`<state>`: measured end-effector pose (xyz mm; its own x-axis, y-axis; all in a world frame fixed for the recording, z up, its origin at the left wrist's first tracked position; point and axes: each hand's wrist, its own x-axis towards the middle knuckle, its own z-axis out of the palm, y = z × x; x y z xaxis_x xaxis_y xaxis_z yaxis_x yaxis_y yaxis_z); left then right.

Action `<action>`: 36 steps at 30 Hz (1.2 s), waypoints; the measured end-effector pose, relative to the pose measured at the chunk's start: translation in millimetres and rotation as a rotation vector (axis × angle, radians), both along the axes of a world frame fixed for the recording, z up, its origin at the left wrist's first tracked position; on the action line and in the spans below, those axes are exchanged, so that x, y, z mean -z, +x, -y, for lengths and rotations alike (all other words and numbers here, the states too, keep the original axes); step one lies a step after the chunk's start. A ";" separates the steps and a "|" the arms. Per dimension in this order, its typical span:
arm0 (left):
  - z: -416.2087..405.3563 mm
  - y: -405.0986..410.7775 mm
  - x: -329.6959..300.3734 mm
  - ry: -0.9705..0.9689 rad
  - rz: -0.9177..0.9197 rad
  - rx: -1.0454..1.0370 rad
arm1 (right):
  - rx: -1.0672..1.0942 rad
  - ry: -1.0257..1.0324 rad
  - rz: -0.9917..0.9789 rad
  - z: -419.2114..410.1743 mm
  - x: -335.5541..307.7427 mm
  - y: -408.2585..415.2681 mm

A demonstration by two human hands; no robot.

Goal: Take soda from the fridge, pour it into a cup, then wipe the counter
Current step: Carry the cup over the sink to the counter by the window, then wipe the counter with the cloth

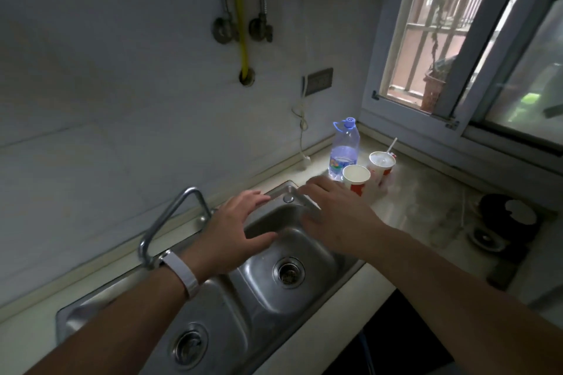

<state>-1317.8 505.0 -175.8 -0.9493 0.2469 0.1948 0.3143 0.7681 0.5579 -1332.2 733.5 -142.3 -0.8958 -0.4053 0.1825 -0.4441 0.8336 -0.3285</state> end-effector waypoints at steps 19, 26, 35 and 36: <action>184.2 236.8 -8.0 -0.308 -0.028 -0.552 | -0.504 0.067 -0.032 181.8 -14.6 127.3; 176.4 318.4 -12.3 -0.405 0.080 -0.750 | -0.678 0.090 -0.018 203.6 -9.1 158.2; 166.4 408.0 -4.7 -0.579 0.164 -0.872 | -0.810 0.067 0.121 222.7 21.6 222.6; 167.7 416.4 -6.3 -0.584 0.147 -0.882 | -0.820 0.072 0.119 226.2 21.2 230.6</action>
